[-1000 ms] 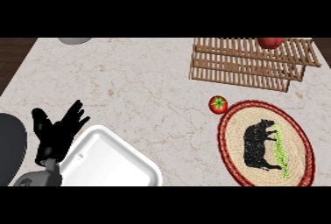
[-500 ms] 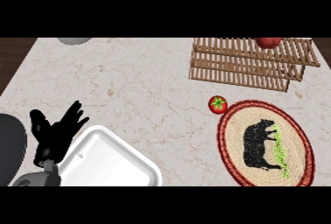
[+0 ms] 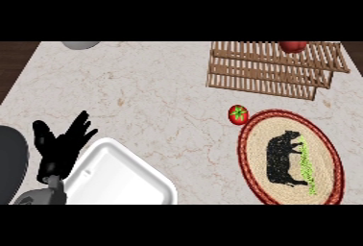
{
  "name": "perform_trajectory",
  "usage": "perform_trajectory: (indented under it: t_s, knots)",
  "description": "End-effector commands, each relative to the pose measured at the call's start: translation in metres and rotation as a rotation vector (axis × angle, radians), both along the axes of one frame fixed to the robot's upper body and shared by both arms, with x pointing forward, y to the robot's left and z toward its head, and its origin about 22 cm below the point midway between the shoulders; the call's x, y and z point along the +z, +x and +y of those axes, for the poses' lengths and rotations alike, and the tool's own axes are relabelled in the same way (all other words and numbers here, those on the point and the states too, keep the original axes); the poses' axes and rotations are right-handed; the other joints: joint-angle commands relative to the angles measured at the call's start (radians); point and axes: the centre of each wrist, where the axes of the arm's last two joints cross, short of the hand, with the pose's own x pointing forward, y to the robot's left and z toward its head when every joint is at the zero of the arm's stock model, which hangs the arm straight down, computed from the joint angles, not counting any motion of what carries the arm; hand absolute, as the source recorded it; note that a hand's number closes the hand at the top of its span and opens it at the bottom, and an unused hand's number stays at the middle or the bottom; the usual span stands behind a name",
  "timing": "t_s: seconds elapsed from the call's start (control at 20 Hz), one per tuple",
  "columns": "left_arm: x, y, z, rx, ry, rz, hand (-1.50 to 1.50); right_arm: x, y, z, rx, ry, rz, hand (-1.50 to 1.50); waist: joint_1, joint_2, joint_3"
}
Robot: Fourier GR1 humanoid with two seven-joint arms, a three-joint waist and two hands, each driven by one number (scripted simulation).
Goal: Pick the bell pepper from the placemat and place it in the tiered shelf
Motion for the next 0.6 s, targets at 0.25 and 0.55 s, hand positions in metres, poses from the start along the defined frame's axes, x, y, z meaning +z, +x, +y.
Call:
perform_trajectory:
  t_s: [0.25,0.55]
  knots:
    - [-0.014,-0.007,-0.004,0.028,-0.003,0.046,0.00,0.008,-0.060,-0.100,-0.064,0.136,-0.063,-1.50,-0.020,-0.002,-0.005]
    - [-0.001,-0.006,0.004,0.010,-0.002,0.038,0.00,-0.006,-0.097,-0.152,-0.047,0.135,-0.045,-1.50,-0.009,0.001,-0.004]
